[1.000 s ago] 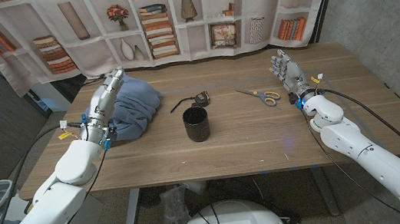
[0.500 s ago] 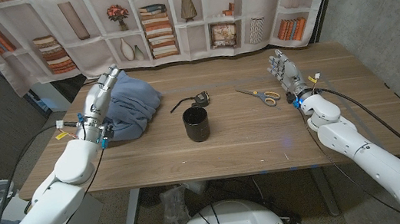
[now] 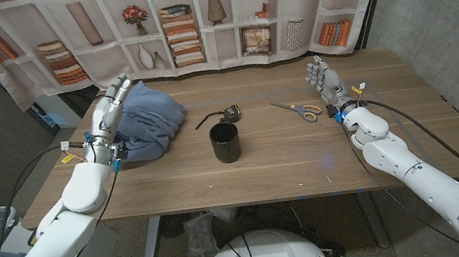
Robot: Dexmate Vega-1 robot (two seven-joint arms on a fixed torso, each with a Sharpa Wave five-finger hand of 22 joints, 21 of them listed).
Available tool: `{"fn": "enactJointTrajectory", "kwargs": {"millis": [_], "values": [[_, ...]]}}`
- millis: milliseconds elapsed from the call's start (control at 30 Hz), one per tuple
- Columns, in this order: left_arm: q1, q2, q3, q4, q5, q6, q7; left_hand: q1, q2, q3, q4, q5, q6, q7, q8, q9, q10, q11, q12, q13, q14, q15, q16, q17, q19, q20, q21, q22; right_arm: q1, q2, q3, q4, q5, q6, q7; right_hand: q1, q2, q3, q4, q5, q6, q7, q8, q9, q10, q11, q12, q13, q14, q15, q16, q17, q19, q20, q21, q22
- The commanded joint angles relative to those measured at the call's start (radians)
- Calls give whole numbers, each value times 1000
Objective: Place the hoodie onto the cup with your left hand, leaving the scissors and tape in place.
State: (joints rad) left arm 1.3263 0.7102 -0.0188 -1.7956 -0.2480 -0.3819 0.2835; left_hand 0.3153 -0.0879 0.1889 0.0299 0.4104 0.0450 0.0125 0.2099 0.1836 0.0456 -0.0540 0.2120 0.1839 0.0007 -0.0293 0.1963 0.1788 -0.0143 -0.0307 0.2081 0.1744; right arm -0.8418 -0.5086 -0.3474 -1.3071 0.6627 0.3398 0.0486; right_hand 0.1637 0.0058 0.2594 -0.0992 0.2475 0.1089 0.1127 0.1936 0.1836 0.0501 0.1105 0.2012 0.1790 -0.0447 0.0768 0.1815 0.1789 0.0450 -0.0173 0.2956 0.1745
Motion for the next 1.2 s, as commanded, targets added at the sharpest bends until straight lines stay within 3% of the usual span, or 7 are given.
{"fn": "enactJointTrajectory", "kwargs": {"millis": [33,633,1200], "values": [[-2,-12,-10,10,53,18,44,21,-10,0,-13,6,9,5,6,3,7,0,4,3,6,-1,2,2,10,-28,6,3,4,6,-2,6,1,3,-1,1,6,-1,1,-3,7,0,0,2,7,2,5,2,7,3,5,3,10,0,-4,5],[2,-20,-15,-16,175,109,143,64,-40,-11,-44,15,15,2,6,4,18,-9,3,3,17,-3,1,2,20,-25,4,3,-23,-11,14,-39,3,-1,-24,1,6,-2,1,-4,12,-4,2,2,14,-1,7,2,14,-2,8,3,14,-1,-10,6],[-19,-6,12,-25,300,213,237,107,-48,-14,-69,28,33,-6,10,5,36,-20,5,4,35,-11,2,3,35,-25,4,4,-8,-4,7,-24,2,-9,-21,2,8,-3,0,-4,14,-4,2,2,15,-2,7,2,16,-2,7,2,17,-2,-14,6]]}}
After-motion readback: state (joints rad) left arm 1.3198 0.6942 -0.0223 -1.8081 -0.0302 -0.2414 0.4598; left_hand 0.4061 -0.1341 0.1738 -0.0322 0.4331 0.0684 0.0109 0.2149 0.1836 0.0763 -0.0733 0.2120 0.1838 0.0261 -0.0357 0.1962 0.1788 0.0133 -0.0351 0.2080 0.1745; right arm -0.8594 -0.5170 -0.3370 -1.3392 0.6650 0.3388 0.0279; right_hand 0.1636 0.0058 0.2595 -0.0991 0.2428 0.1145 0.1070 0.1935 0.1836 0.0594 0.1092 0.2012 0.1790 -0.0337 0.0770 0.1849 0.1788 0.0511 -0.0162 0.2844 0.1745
